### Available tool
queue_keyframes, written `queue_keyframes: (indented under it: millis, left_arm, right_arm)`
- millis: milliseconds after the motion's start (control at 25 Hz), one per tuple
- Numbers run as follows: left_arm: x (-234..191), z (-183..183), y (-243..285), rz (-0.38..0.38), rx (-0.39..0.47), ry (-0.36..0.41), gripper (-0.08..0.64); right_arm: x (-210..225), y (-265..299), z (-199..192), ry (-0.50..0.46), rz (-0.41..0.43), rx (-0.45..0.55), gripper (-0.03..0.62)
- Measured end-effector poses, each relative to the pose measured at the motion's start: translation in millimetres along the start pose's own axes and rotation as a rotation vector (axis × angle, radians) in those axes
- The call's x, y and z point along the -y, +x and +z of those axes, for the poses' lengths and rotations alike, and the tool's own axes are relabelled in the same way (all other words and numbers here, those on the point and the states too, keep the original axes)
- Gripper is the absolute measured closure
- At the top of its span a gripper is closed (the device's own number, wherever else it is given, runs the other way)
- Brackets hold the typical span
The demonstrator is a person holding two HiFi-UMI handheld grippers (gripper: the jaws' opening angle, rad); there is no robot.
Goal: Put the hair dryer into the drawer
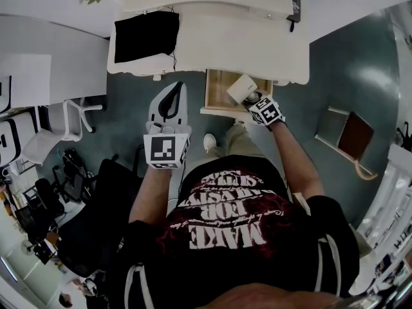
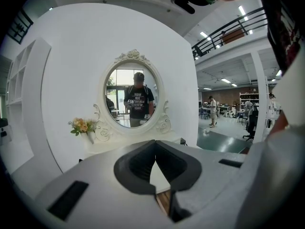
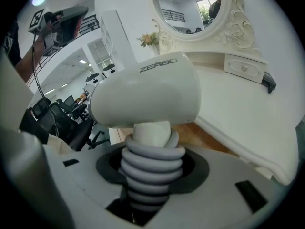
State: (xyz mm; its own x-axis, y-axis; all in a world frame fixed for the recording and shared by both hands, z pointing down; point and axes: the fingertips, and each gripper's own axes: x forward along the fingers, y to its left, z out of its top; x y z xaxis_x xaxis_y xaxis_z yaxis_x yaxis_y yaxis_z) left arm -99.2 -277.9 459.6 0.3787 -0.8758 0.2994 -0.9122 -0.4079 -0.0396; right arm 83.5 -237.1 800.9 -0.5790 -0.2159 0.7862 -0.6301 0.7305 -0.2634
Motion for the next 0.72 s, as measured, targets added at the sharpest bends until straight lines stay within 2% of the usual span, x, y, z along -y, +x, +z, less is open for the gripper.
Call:
queue_keyframes:
  millis: [200,520,720]
  left_arm:
    - [0,-1,-1,-0.001,-0.004,0.003,0.555]
    - [2,-6,-4,0.003,-0.022,0.003,0.555]
    - [3,-10,-5,0.003,-0.031,0.003,0.557]
  right_arm:
    - [0,8,-9,-0.035,0.001,-0.046,0.396]
    - [1,21,-16,-0.038,0.009,-0.128,0.396]
    - [3,31,-19,-0.096,0.011,-0.203,0.394]
